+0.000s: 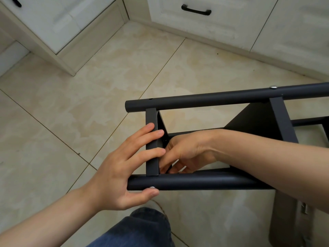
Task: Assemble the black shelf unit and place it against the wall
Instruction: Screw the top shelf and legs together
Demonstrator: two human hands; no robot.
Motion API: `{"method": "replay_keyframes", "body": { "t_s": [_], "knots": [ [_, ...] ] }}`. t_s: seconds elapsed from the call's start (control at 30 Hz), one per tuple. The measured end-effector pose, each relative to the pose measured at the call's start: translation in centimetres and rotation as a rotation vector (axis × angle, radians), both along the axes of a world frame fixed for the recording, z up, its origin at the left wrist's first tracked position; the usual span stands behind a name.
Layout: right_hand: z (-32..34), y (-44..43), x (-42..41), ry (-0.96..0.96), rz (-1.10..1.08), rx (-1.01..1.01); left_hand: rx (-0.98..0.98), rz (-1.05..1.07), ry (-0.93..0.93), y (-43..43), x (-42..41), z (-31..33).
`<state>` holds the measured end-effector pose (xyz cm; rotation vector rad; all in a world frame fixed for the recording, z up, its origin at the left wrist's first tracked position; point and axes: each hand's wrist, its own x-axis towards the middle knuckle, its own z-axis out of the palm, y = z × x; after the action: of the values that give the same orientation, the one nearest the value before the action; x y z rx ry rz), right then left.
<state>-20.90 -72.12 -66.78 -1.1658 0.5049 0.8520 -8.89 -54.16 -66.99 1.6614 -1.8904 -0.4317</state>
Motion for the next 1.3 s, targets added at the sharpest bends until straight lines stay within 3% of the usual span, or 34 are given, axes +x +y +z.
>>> {"method": "replay_keyframes", "body": {
  "t_s": [1.3],
  "knots": [
    [0.34,-0.55,-0.09,-0.008,0.031,-0.02,0.005,0.004,0.009,-0.13,-0.08,0.02]
  ]
}}
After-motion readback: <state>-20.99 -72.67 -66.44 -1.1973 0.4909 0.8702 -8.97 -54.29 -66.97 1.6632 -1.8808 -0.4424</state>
